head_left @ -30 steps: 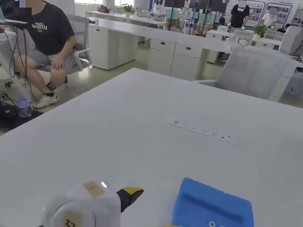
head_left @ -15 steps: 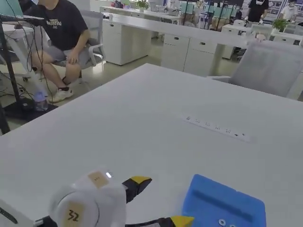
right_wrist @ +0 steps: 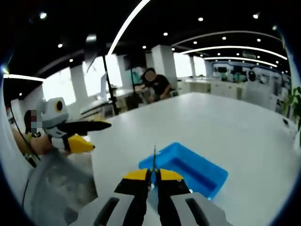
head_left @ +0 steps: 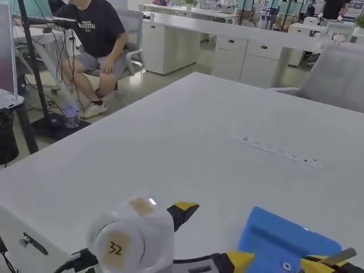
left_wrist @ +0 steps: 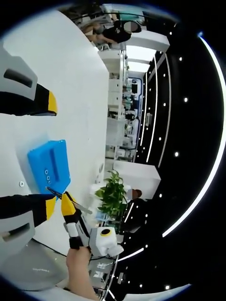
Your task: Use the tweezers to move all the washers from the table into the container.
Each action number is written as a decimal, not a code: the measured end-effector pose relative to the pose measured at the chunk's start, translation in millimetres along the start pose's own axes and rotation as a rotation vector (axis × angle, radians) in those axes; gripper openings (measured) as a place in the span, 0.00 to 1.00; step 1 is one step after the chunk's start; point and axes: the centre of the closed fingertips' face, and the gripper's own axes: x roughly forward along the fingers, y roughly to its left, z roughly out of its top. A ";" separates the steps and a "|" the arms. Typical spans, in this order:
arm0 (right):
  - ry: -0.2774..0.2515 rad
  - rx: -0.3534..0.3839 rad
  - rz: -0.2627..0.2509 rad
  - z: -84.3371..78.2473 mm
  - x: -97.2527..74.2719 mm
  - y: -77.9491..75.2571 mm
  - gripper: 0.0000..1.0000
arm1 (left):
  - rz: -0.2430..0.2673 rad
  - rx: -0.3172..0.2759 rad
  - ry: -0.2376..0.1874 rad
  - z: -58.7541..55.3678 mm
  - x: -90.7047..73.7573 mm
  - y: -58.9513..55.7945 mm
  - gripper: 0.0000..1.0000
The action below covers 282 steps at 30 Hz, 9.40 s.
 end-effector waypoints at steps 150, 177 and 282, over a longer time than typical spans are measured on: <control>0.161 -0.089 0.100 -47.4 28.0 29.4 0.03 | 0.008 0.063 0.114 -19.5 0.8 1.1 0.56; 0.026 -0.119 0.046 23.3 25.4 -1.4 0.03 | -0.040 0.052 0.117 -20.1 2.0 -7.4 0.57; 0.051 -0.172 0.037 23.7 44.2 -14.9 0.04 | -0.097 0.017 0.089 -14.1 3.6 -15.7 0.54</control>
